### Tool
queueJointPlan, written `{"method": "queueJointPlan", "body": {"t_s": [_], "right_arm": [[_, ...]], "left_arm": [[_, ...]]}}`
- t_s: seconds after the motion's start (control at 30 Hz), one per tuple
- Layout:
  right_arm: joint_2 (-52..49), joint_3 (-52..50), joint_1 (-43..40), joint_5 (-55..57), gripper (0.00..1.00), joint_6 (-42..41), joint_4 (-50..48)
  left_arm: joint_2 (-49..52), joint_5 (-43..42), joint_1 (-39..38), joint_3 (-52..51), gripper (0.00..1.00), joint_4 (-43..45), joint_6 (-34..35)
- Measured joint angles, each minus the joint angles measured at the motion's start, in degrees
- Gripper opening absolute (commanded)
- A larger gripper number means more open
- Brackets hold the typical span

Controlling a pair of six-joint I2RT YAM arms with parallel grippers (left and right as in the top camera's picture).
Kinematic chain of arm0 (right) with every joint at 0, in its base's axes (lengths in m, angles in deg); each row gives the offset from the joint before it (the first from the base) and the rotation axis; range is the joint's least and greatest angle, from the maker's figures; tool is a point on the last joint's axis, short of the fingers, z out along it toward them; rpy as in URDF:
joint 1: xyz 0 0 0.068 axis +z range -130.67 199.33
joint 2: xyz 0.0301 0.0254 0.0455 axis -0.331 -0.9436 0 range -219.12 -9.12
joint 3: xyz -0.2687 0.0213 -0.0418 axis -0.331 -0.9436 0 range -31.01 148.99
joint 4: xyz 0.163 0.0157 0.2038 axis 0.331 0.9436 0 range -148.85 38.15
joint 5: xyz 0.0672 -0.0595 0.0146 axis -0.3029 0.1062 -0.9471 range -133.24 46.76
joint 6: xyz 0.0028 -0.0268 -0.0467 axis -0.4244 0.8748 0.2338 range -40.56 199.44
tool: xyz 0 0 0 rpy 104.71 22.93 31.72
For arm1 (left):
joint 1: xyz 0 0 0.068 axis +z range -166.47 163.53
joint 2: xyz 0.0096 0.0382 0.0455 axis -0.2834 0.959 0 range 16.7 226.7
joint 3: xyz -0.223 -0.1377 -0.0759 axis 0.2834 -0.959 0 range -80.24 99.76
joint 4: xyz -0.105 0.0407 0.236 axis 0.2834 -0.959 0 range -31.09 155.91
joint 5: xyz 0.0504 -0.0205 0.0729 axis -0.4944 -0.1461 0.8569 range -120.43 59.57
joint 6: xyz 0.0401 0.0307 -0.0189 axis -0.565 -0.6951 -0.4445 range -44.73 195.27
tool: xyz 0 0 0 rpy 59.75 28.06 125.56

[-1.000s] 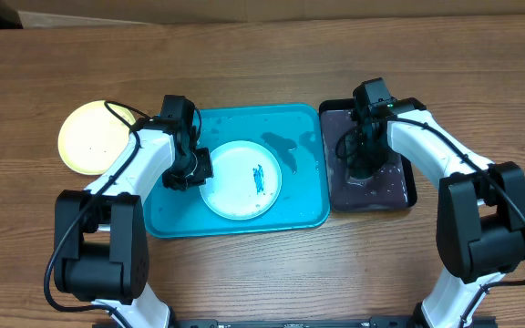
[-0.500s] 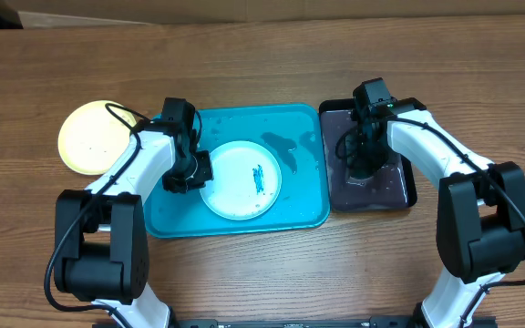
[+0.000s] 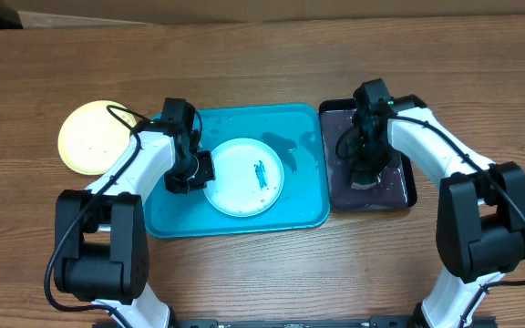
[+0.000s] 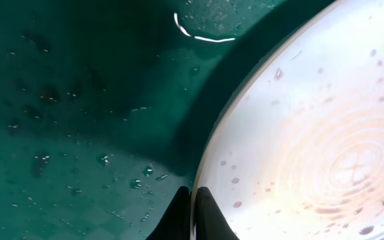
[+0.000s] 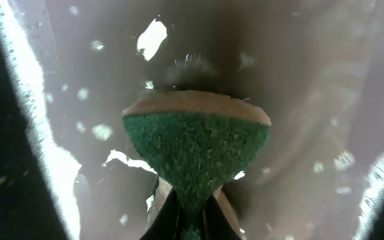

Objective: Clean dirty plates on tray and stack at the side
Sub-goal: 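Grasp the green sponge with the right gripper and dip it in the water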

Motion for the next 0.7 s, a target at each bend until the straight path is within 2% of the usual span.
{"method": "queueJointPlan", "body": {"t_s": [0.13, 0.37, 0.57, 0.7], "right_arm": [[0.00, 3.72, 0.00, 0.22, 0.04, 0.04, 1.57], [0.00, 4.11, 0.02, 0.39, 0.04, 0.02, 1.81], [0.00, 2.49, 0.00, 0.63, 0.04, 0.02, -0.35], [0.00, 2.97, 0.00, 0.83, 0.04, 0.04, 2.58]], "left_arm": [[0.00, -0.68, 0.00, 0.00, 0.10, 0.55, 0.33], [0.00, -0.83, 0.00, 0.00, 0.10, 0.81, 0.39], [0.00, -0.83, 0.00, -0.04, 0.06, 1.42, 0.39], [0.00, -1.03, 0.00, -0.15, 0.04, 1.46, 0.44]]}}
